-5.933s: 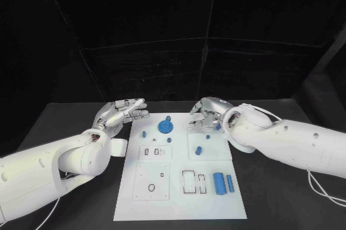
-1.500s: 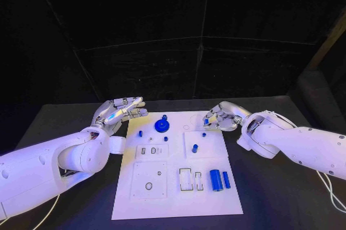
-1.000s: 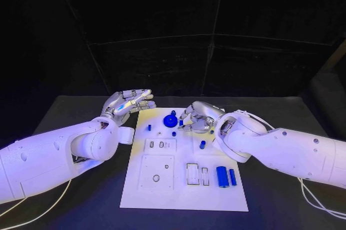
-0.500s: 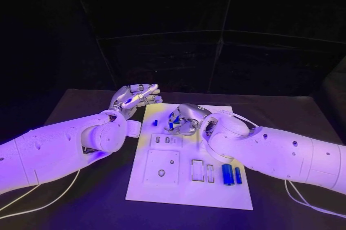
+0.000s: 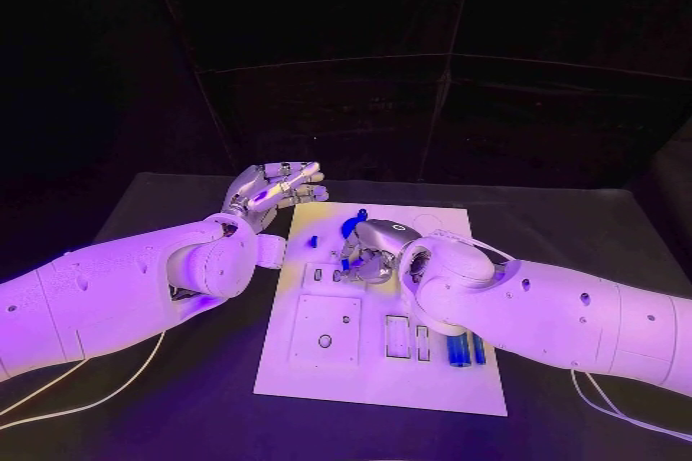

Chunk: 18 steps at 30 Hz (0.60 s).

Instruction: Assemble the parts on the task board

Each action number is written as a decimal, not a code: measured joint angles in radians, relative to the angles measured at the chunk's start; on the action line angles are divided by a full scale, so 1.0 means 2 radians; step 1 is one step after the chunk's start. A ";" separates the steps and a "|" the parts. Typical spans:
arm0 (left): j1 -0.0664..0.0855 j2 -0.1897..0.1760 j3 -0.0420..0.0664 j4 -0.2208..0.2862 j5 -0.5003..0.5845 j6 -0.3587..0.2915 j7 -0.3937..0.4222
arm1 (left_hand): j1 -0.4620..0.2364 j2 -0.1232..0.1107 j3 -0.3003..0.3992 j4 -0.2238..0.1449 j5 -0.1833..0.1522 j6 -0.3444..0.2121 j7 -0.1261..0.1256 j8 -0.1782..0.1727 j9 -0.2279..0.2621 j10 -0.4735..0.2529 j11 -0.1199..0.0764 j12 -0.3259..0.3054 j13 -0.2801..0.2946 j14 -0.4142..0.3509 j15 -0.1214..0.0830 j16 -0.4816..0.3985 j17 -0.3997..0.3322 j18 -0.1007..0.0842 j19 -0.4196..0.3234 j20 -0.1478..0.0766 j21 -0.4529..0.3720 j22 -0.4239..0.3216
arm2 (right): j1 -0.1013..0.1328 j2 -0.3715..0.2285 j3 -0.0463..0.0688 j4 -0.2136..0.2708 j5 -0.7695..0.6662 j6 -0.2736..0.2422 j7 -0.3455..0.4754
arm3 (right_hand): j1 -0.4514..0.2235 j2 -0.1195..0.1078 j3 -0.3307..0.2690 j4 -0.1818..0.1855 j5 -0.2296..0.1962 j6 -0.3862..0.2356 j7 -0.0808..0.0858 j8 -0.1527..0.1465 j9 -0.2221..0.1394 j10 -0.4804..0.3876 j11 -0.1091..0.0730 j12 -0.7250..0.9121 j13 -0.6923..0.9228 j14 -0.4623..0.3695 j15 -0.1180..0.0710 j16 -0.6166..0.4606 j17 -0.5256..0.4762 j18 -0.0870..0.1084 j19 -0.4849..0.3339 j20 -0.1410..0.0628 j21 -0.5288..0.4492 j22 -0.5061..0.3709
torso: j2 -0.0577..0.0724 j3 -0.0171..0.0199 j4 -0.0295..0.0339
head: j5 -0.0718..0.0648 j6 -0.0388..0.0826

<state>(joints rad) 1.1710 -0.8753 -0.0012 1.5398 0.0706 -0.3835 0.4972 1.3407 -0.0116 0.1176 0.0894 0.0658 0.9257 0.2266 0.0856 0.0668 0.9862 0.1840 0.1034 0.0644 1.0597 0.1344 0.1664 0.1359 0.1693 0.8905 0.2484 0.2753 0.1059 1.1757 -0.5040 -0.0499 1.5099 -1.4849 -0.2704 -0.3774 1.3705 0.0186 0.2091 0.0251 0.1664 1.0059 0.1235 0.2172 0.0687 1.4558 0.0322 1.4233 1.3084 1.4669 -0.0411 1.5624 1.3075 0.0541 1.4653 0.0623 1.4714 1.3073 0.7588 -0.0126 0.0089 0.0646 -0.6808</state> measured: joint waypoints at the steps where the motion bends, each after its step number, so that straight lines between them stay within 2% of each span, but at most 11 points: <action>1: 0.000 0.000 0.000 0.000 0.000 0.000 0.000 | 0.000 0.000 0.000 0.000 0.000 0.000 0.000 0.000 0.000 0.000 0.000 0.000 0.000 0.000 0.000 0.000 0.000 0.000 0.000 0.000 0.000 0.000 | -0.001 0.000 -0.001 0.000 -0.001 0.001 -0.001 | 0.000 0.000 0.000 0.000 0.000 0.000 0.000 0.000 0.000 0.000 0.000 0.000 0.000 0.000 0.000 0.000 0.000 0.000 0.000 0.000 0.000 0.000 | 0.000 0.0000 0.0001 | 0.000 0.000; 18: 0.000 0.000 0.000 -0.001 0.000 0.001 0.000 | 0.000 0.000 0.000 0.000 0.000 0.000 0.000 0.000 0.000 0.000 0.000 0.000 0.000 0.000 0.000 0.000 0.000 0.000 0.000 0.000 0.000 0.000 | -0.006 0.002 0.000 -0.002 -0.010 0.006 -0.001 | -0.003 -0.003 0.001 0.001 0.000 -0.001 -0.001 0.000 0.000 0.000 0.000 0.000 0.000 0.000 0.000 0.000 0.000 0.000 0.000 0.000 0.000 0.000 | 0.000 -0.0008 0.0004 | 0.001 -0.001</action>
<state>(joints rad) 1.1710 -0.8748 -0.0012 1.5381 0.0706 -0.3821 0.4968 1.3407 -0.0116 0.1176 0.0894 0.0658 0.9256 0.2267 0.0856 0.0667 0.9862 0.1840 0.1034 0.0644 1.0597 0.1344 0.1664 0.1357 0.1694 0.8905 0.2484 0.2753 0.1060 1.1628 -0.5001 -0.0494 1.5067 -1.5040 -0.2587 -0.3791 1.3640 0.0118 0.2116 0.0277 0.1662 1.0047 0.1221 0.2169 0.0692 1.4558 0.0322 1.4233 1.3085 1.4669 -0.0412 1.5624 1.3074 0.0541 1.4653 0.0623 1.4714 1.3073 0.7586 -0.0142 0.0097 0.0665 -0.6826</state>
